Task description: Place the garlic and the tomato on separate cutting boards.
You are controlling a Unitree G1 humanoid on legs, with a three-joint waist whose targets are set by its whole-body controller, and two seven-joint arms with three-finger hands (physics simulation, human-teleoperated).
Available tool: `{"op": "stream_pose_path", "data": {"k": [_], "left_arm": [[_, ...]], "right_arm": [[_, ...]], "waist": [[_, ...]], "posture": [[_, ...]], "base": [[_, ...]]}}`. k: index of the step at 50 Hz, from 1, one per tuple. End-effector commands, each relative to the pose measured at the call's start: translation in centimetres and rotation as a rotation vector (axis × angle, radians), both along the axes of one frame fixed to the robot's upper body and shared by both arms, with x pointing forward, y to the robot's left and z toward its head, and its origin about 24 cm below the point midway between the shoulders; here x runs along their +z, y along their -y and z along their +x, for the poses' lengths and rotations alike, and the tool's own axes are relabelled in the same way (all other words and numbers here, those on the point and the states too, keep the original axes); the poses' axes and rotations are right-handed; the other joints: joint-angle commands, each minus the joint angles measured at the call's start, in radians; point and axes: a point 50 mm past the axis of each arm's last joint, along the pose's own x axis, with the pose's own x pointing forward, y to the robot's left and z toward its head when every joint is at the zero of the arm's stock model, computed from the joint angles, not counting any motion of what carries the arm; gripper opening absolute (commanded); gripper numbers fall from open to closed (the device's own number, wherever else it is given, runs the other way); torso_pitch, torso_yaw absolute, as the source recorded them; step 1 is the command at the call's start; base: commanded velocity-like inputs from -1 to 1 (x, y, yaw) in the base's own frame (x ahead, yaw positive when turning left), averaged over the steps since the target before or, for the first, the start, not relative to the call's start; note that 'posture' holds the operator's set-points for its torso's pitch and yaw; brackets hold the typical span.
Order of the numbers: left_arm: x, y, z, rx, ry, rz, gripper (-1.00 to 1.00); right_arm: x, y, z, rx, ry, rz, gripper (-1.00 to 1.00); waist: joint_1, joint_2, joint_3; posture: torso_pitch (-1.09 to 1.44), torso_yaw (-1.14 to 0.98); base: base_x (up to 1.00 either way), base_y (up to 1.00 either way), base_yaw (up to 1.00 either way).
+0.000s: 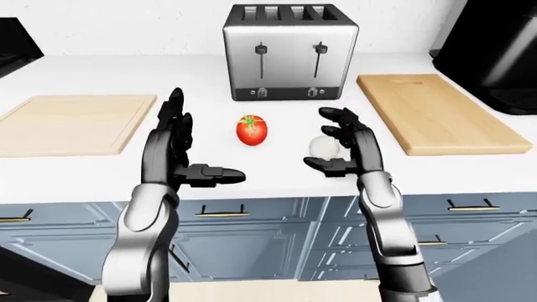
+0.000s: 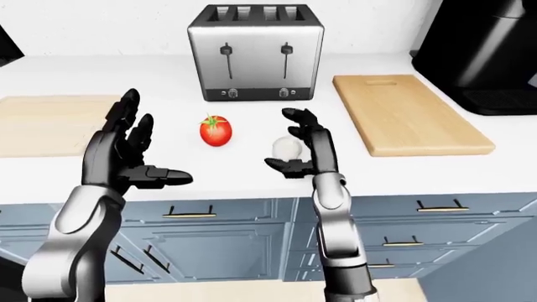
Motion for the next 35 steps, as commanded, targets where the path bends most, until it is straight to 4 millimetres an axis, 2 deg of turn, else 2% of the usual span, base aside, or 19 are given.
{"op": "stream_pose_path", "data": {"k": [1,4,10,11,12,13,15,22,28,35], "left_arm": [[1.6,0.0,-0.3,-0.002,0.092,0.006,1.0],[1.7,0.0,-0.4,-0.006,0.09,-0.004,1.0],[1.9,0.1,-0.7,-0.016,0.095,-0.011,1.0],[1.9,0.1,-0.8,-0.019,0.096,-0.012,1.0],[1.9,0.1,-0.8,-0.018,0.097,-0.012,1.0],[1.9,0.1,-0.7,-0.019,0.096,-0.012,1.0],[1.9,0.2,-0.7,-0.02,0.094,-0.011,1.0],[1.8,0.3,-0.5,-0.021,0.089,-0.007,1.0],[2.5,1.1,0.6,-0.041,0.092,0.009,1.0],[3.8,2.7,2.0,-0.077,0.1,0.03,1.0]], "right_arm": [[0.3,-0.2,0.1,0.002,0.021,-0.015,0.18],[-0.4,-0.3,0.3,0.003,0.009,-0.037,0.08],[-1.5,0.0,0.7,-0.013,-0.012,-0.085,0.13],[-1.7,0.1,0.7,-0.018,-0.015,-0.093,0.04],[-1.6,0.1,0.7,-0.019,-0.013,-0.094,-0.56],[-1.5,0.1,0.6,-0.019,-0.011,-0.096,-0.81],[-1.0,0.1,0.6,-0.018,-0.001,-0.1,-1.0],[3.2,0.2,-0.8,-0.028,0.079,-0.128,-1.0],[7.1,-0.2,-3.1,-0.02,0.169,-0.133,-1.0],[9.3,-0.3,-4.7,-0.019,0.223,-0.13,-1.0]], "waist": [[0.001,0.004,-0.014],[0.001,0.004,-0.013],[-0.001,0.003,-0.015],[-0.001,0.003,-0.015],[-0.001,0.003,-0.015],[-0.001,0.003,-0.016],[0.001,0.003,-0.017],[0.007,0.002,-0.015],[0.01,0.003,-0.013],[0.008,0.003,-0.014]], "posture": [[0.0,0.0],[0.0,0.0],[0.0,0.0],[0.0,0.0],[0.0,0.0],[0.0,0.0],[0.0,0.0],[0.0,0.0],[0.0,0.0],[0.0,0.0]], "base": [[0.0,0.0,0.0],[0.0,0.0,0.0],[0.0,0.0,0.0],[0.0,0.0,0.0],[0.0,0.0,0.0],[0.0,0.0,0.0],[0.0,0.0,0.0],[0.0,0.0,0.0],[0.0,0.0,0.0],[0.0,0.0,0.0]]}}
